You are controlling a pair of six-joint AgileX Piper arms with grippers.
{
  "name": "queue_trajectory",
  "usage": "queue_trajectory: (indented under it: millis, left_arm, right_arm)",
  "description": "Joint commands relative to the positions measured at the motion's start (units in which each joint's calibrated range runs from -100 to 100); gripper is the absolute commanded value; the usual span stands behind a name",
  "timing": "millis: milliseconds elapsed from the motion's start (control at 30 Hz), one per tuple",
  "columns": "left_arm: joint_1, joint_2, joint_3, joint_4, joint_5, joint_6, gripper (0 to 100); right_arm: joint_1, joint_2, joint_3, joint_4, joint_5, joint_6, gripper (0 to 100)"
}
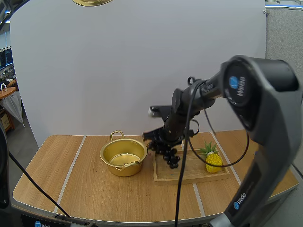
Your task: Open the pot, put the grape inside, and close it
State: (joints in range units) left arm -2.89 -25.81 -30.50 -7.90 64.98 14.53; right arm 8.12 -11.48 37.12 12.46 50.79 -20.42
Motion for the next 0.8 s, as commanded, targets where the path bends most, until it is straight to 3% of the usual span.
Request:
queue_trajectory:
  millis: [0,300,600,767]
  left_arm:
    - [-0.15,-0.4,-0.5,-0.2,-2.6,-0.7,0]
    - [-0.15,-0.4,-0.5,-0.2,-2.6,-0.7,0]
    - [-0.15,-0.4,-0.5,-0.2,-2.6,-0.7,0]
    - [-0.15,-0.4,-0.5,-0.2,-2.6,-0.7,0]
  right_arm:
    - [0.1,-6.5,-0.3,-0.2,1.5,0.2,0]
    - [1.5,-12.4,-9.7,0.0,13.5,0.0,0]
    - [9.7,-11.8,-14.2,0.0,14.1,0.4,0]
    - [12.4,-7.9,-14.2,-1.1,14.4,1.6,0]
